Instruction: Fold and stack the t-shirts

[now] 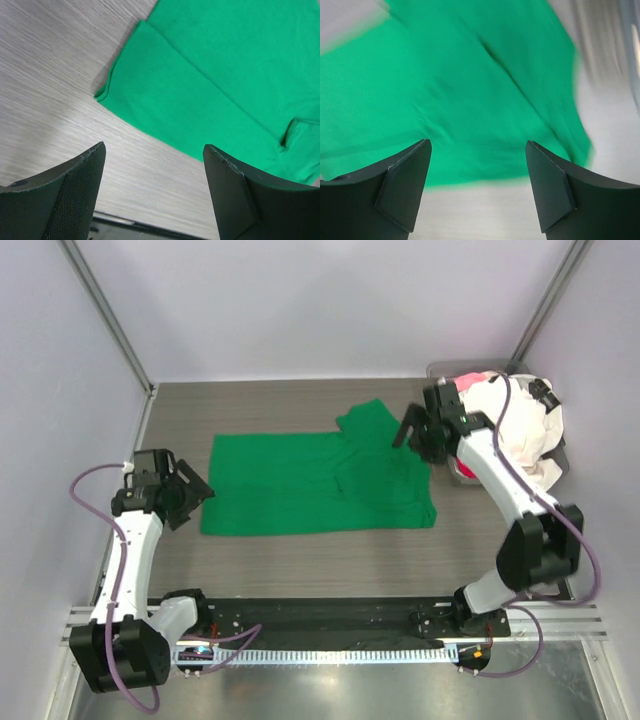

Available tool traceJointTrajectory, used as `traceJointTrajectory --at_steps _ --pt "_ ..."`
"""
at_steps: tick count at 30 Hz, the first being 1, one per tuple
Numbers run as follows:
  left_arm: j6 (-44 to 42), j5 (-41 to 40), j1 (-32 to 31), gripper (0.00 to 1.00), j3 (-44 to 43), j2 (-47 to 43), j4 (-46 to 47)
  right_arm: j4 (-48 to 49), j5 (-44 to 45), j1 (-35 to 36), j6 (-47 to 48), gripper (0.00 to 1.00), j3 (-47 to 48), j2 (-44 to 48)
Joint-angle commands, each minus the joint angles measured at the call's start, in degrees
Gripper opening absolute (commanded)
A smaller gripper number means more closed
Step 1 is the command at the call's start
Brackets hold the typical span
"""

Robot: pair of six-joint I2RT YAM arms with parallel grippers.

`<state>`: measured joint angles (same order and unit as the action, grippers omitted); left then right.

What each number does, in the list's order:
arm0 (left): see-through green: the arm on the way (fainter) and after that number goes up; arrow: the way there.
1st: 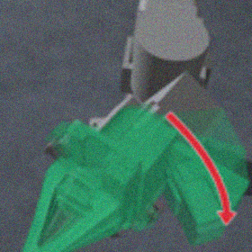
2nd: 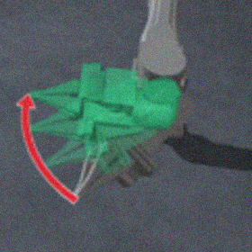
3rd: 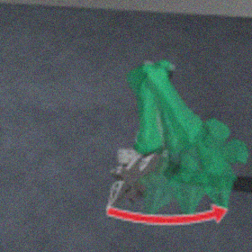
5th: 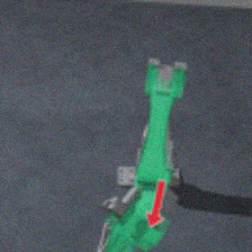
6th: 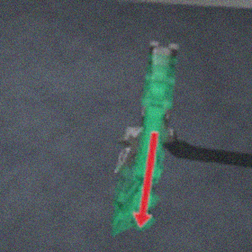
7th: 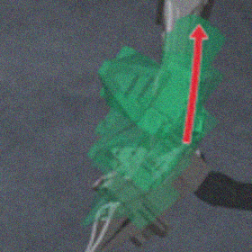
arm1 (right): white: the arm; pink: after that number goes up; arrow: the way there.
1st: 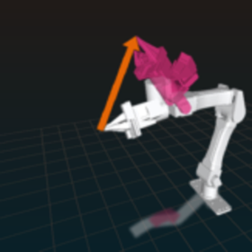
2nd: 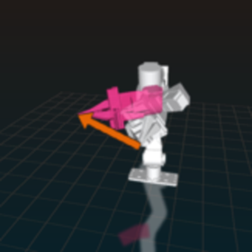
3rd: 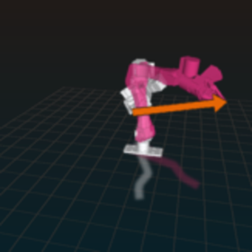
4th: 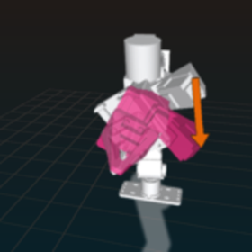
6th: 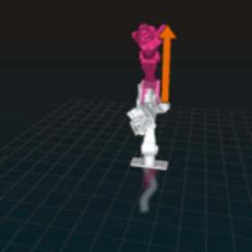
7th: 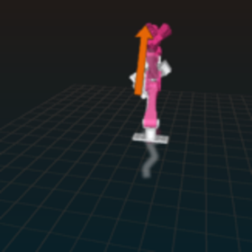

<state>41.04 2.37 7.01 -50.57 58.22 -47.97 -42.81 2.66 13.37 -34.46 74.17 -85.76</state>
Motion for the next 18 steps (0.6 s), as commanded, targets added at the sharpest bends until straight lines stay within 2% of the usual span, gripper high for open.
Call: traceJointTrajectory --at_steps 1,3,4,5,6,7,10,12,16,18 --pt "-7.6 -0.5 -0.3 0.8 -3.0 0.1 -7.7 1.3 -1.9 0.2 7.8 0.82 18.2 -12.4" --pt "-9.5 3.2 -0.5 0.79 -2.2 -0.3 -7.6 -0.9 -1.4 0.2 9.5 0.82 27.2 -23.0" --pt "-9.7 6.5 -0.4 0.79 -1.2 -0.5 -6.7 -2.0 -0.6 0.2 10.4 0.82 36.7 -26.5" --pt "-9.6 7.2 -0.4 0.79 -0.4 -0.8 -5.2 -4.1 -0.1 0.1 11.1 0.83 41.6 -34.1" --pt "-9.2 7.5 -0.4 0.78 0.5 -0.9 -4.7 -5.4 0.4 0.1 11.7 0.83 46.8 -37.8" --pt "-9.4 7.6 -0.4 0.78 0.5 -0.8 -4.3 -6.6 0.1 -0.1 12.1 0.83 57.0 -41.4" --pt "-9.4 8.7 -0.5 0.78 0.9 -1.1 -3.1 -8.5 -1.0 -0.1 13.7 0.83 72.5 -54.1" --pt "-9.3 8.4 -0.4 0.77 0.8 -1.1 -3.3 -4.4 -0.7 -0.1 15.0 0.83 74.6 -57.9" --pt "-9.1 8.3 -0.5 0.77 0.9 -1.8 -3.1 8.1 0.9 -0.1 17.3 0.85 68.8 -58.5" --pt "-9.1 8.3 -0.9 0.76 1.0 -1.5 -3.2 11.2 2.3 -0.1 18.0 0.85 69.6 -60.2"
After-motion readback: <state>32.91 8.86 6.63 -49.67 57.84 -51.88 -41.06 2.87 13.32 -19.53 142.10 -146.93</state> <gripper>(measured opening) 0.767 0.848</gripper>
